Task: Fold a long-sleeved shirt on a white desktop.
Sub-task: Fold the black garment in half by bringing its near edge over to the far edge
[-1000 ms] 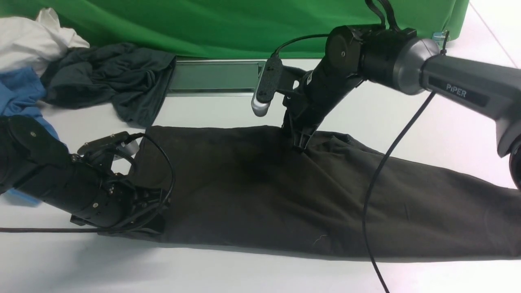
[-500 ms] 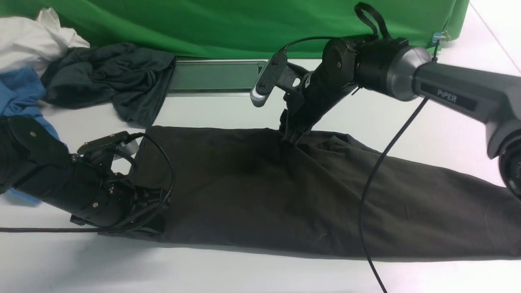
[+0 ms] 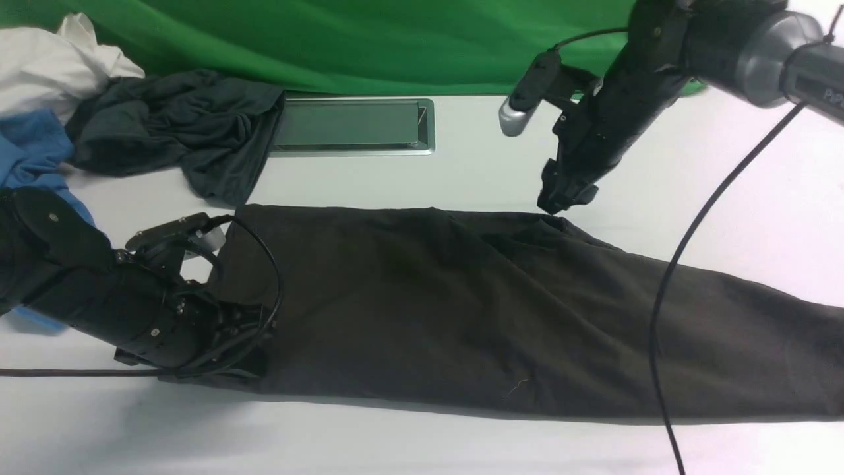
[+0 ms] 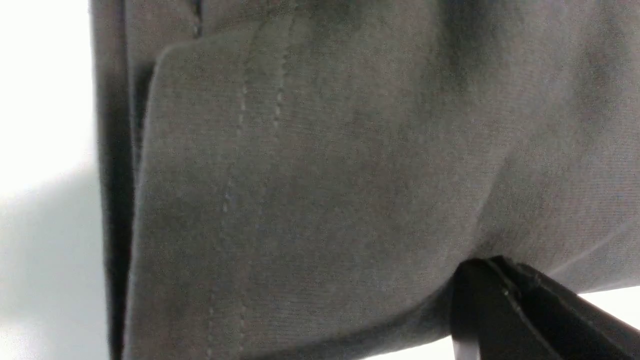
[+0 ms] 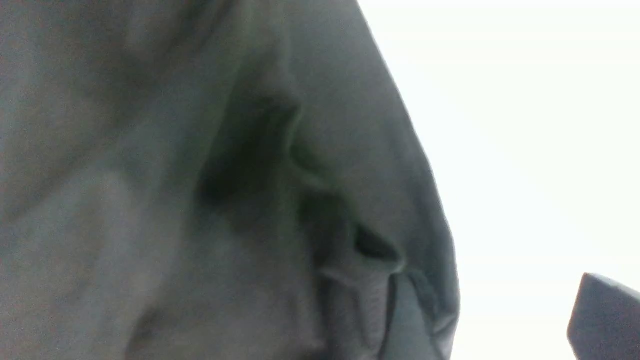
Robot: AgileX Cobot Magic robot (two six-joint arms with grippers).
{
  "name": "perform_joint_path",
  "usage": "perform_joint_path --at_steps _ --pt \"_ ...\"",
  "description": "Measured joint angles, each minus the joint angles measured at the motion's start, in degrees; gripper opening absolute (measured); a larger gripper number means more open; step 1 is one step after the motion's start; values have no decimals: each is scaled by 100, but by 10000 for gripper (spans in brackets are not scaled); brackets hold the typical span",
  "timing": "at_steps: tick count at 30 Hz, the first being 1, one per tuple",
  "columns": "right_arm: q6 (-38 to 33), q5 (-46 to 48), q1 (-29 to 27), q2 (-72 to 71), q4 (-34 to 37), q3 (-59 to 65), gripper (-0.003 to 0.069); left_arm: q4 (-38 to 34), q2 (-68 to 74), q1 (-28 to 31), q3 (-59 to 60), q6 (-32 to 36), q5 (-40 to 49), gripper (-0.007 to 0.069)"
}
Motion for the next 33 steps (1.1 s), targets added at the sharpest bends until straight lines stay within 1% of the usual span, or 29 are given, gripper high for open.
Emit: perform_joint_path --at_steps 4,13,14,15,20,21,28,33 --pt "-98 12 21 0 145 164 388 -5 0 0 0 0 0 17" --pt "-225 -121 21 315 202 494 327 -17 0 0 0 0 0 17" --pt "-225 -137 21 331 238 494 299 -17 2 0 0 0 0 17" --pt "-225 -135 21 331 238 494 288 -17 2 0 0 0 0 17" --pt "-307 -98 21 319 280 494 80 -22 2 0 0 0 -10 17" --pt "-307 -98 21 312 286 494 69 -22 2 0 0 0 -10 17" --pt "-283 -2 15 42 268 494 66 -22 2 0 0 -7 -16 17" --pt "42 15 -140 -60 291 494 66 -22 2 0 0 -7 -16 17"
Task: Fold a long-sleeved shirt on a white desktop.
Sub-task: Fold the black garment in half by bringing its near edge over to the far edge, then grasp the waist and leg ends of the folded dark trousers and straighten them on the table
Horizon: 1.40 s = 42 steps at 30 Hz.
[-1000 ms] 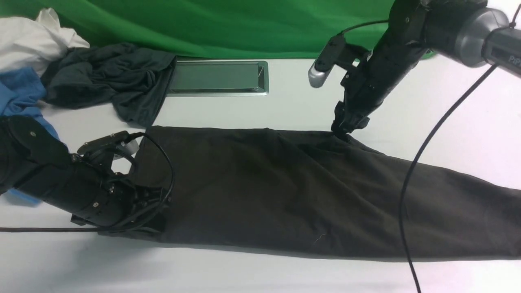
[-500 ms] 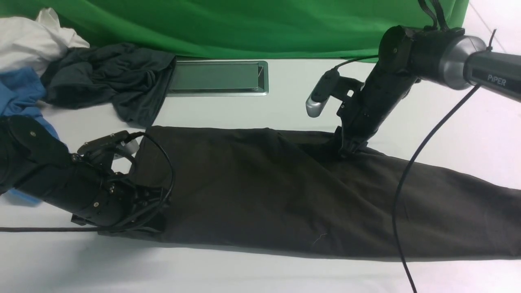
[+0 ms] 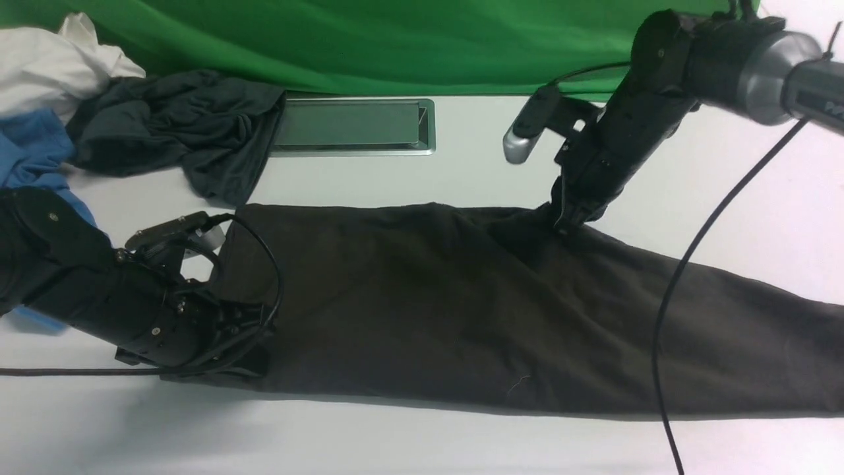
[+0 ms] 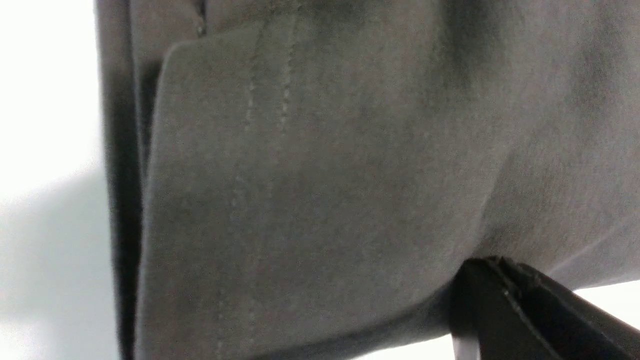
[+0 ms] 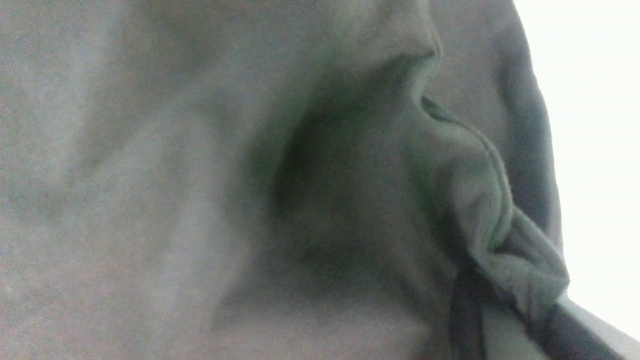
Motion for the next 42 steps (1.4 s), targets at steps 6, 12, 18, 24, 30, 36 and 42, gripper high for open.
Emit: perform_joint_path --at_steps 6,12,18,24,30,36,42 --pt "412 -204 -217 39 -33 4 66 0 0 0 0 0 -1 17" --pt "708 -369 -275 252 -38 6 66 0 0 0 0 10 -14 17" --pt "891 -465 -275 255 -340 6 176 27 0 0 0 -299 -93 29" --pt "1179 -602 -292 -325 -785 11 391 210 4 0 -126 -1094 -212 132" --pt "1754 -597 -292 -1360 -812 11 434 393 4 0 -835 -1957 120 400" --pt "2173 -625 -292 -2111 -796 11 434 976 4 94 -1040 -2756 384 650" --pt "2250 -691 -292 -2333 -784 11 434 1034 4 133 -794 -2896 284 692"
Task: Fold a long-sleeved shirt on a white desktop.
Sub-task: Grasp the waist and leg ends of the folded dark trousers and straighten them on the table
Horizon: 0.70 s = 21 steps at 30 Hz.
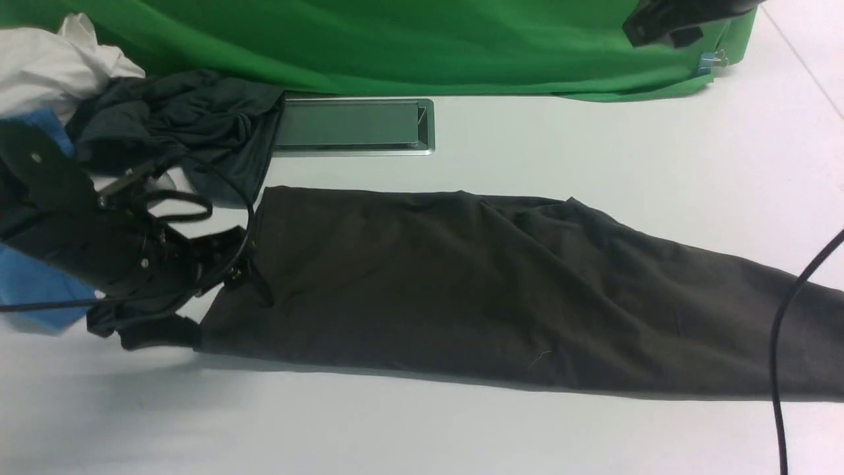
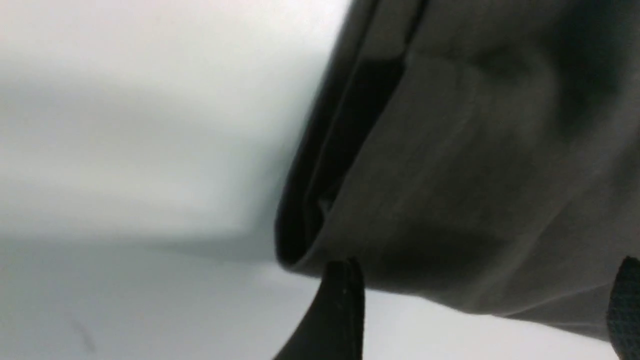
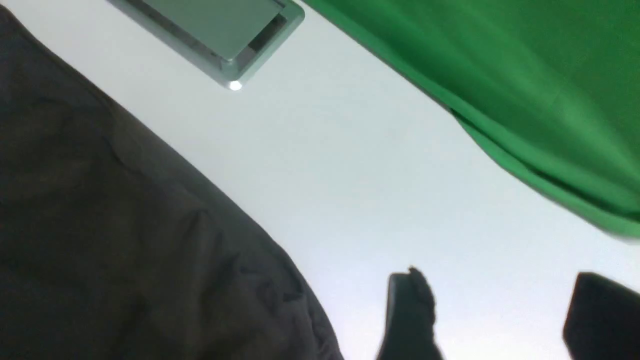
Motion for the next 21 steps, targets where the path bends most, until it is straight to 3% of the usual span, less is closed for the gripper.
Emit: perform_joint_path --at_steps 14,18,20,21 --pt "16 8 0 0 293 0 434 -77 569 0 291 22 -843 686" --pt "22 65 0 0 304 36 434 -365 640 11 278 316 -958 626" --pt "70 109 0 0 311 110 434 -415 651 17 278 407 -995 556" --pt "130 134 0 -11 334 273 434 -429 668 22 278 457 -1017 484"
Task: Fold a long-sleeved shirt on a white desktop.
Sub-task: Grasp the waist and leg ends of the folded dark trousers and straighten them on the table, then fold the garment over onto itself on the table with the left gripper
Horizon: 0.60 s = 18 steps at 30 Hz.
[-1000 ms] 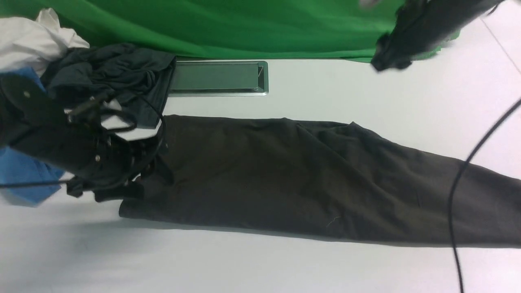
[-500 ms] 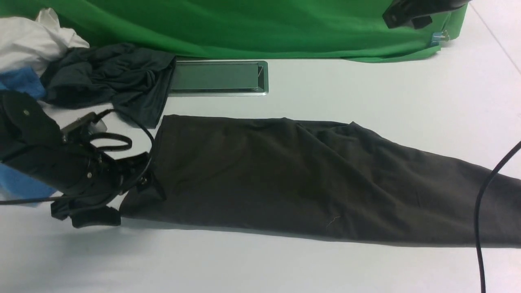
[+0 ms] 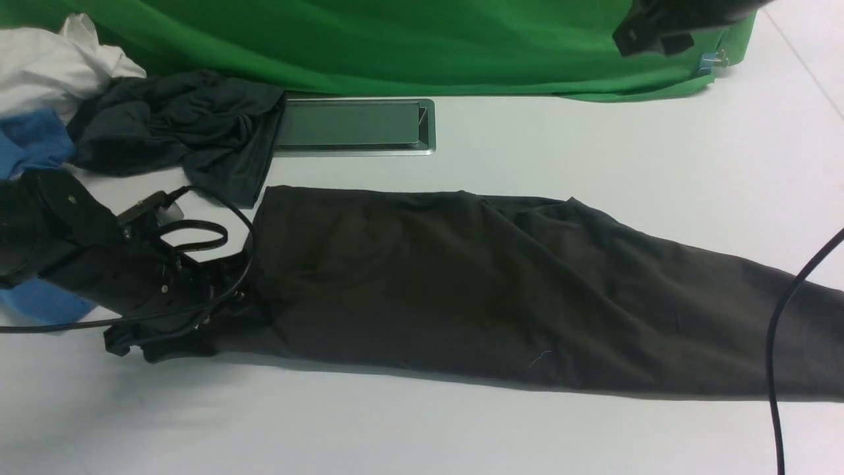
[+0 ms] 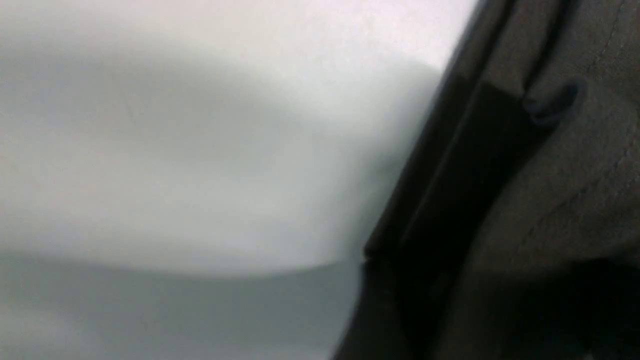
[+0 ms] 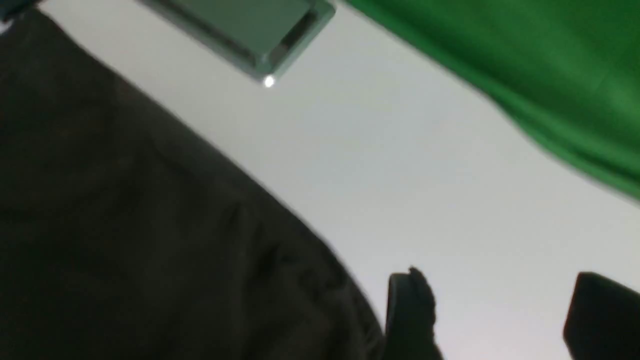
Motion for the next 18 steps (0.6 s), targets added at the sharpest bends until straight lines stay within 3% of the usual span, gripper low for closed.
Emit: perform_joint_path --at_steps 3,4,5,7,12,15,18 --pt "81 -7 0 -73 180 580 434 35 17 58 6 25 -21 270" --pt "89 -15 0 -82 193 627 434 40 17 66 6 25 -21 270" --pt "101 -99 0 -181 303 1094 434 51 10 162 17 33 45 141" --pt "120 -272 0 -346 363 1596 433 31 -53 296 17 59 181 81" --pt "320 -991 -5 -1076 392 2851 337 42 -519 778 210 78 425 78" --pt "596 -1824 -12 -1876 403 3767 127 55 -1196 1189 584 72 315 78" --pt "740 -2324 -73 -2483 409 4170 36 55 -1880 1582 946 61 55 78"
